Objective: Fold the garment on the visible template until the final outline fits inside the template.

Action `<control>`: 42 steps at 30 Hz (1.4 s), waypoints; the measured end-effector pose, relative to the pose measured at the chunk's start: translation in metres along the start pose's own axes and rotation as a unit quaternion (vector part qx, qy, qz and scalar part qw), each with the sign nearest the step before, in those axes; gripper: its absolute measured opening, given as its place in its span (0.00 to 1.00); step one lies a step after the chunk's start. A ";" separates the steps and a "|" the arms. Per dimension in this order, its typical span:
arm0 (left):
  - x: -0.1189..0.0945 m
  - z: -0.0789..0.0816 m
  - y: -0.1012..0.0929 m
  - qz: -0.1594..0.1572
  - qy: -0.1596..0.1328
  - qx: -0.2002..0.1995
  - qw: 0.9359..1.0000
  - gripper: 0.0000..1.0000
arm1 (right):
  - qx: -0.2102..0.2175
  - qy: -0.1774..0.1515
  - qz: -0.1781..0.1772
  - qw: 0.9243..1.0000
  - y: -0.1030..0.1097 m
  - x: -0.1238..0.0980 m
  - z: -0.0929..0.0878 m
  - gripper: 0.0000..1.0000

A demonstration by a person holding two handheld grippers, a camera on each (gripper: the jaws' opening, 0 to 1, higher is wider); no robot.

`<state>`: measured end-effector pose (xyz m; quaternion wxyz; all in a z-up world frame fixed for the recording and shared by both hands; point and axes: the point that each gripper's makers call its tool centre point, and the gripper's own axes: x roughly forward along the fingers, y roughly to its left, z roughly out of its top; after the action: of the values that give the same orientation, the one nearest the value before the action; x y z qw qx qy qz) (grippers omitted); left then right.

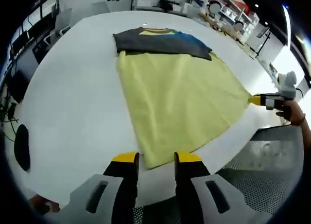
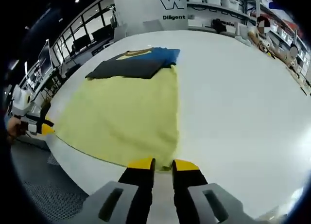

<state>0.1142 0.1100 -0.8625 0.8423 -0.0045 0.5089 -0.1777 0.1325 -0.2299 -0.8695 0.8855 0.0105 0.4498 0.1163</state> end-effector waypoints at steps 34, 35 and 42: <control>-0.009 -0.009 0.026 0.010 0.055 0.041 0.998 0.00 | -0.024 0.081 0.026 0.996 0.022 -0.020 -0.013 0.00; -0.010 -0.010 0.027 0.009 0.056 0.043 0.997 0.00 | -0.025 0.083 0.027 0.996 0.023 -0.020 -0.014 0.00; -0.011 -0.020 0.025 0.012 0.076 0.071 0.995 0.00 | -0.038 0.095 0.029 0.994 0.026 -0.025 -0.021 0.00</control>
<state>0.0996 0.1404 -0.8679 0.8014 0.0749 0.5577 -0.2026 0.0967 -0.2117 -0.8593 0.8350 -0.0211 0.5264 0.1590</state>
